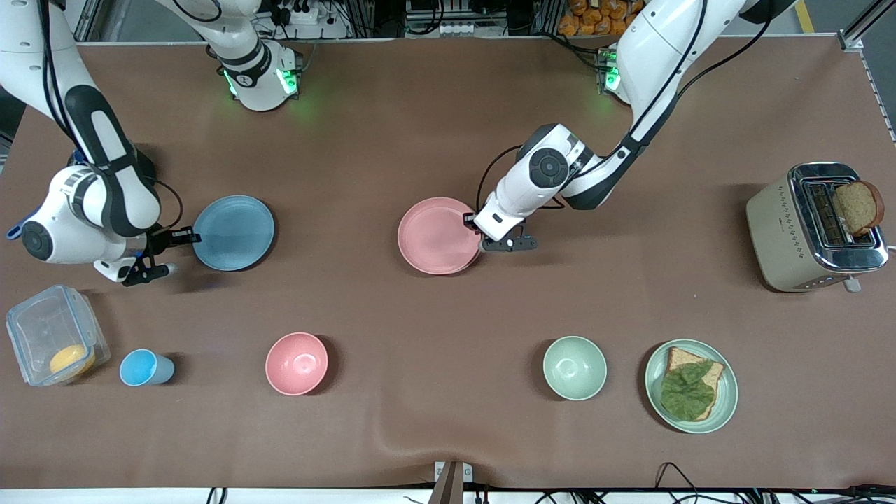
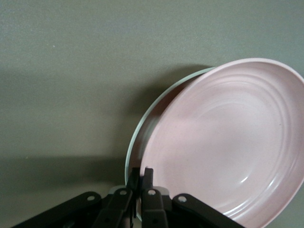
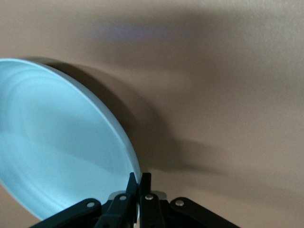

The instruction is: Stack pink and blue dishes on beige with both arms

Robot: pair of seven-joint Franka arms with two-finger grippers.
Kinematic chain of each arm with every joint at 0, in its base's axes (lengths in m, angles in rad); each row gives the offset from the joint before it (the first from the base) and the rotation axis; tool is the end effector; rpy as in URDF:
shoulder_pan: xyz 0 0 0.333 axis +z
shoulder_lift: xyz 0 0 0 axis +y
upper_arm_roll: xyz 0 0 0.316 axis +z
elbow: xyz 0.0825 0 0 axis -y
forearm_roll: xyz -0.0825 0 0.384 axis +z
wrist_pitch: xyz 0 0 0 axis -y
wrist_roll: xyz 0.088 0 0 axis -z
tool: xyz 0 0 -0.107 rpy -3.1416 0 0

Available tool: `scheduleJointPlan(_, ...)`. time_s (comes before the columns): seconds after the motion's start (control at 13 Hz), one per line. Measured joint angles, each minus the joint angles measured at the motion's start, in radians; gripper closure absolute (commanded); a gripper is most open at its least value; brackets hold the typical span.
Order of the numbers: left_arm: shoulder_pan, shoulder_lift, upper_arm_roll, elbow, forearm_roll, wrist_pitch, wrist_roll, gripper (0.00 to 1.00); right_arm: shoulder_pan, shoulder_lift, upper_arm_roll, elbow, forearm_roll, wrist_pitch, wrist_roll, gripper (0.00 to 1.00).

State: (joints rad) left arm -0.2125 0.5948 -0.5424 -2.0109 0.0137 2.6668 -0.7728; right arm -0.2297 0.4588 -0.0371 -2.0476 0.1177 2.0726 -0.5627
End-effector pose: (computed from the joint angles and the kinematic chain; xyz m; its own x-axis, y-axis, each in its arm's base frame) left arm 0.4578 -0.4160 0.2074 0.9905 0.0885 -0.1049 0.1157 -0.9496 0.2913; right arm 0.5256 -0.1377 0.1858 0.9116 0.2483 -0.3277 0.1616 -0.9493 -0.2698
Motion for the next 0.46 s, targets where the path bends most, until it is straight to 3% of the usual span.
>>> scheduleJointPlan(0.46, 0.001, 0.000, 0.000, -0.001, 0.000, -0.001, -0.014, 1.00, 0.026, 0.000, 0.007, 0.119, 0.006, -0.185, 0.058, 1.00)
